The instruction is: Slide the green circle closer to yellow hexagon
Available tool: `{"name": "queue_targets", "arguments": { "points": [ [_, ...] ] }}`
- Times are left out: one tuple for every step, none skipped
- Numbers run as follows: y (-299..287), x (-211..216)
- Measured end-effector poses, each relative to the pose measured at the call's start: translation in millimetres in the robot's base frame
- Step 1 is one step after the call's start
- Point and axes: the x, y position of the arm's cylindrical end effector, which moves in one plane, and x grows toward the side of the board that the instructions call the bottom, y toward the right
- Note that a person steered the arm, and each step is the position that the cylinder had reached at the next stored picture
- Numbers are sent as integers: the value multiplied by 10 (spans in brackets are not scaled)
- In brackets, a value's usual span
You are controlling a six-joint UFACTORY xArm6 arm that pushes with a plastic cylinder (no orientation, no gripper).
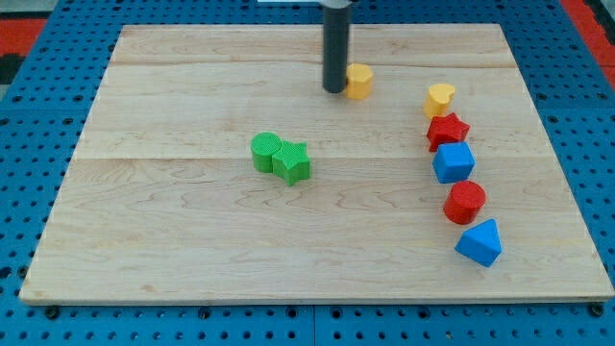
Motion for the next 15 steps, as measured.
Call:
{"name": "queue_targets", "arguments": {
  "points": [
    [12,-109],
    [657,-178],
    [1034,-178],
    [137,-179],
    [-197,246],
    [-945,603],
    [-1739,755],
    [-1586,1300],
    [-898,1450],
    [-506,1385],
    [-703,1233],
    [-952,970],
    [-754,348],
    [-857,-1],
    [-1410,-65]
  ]
}}
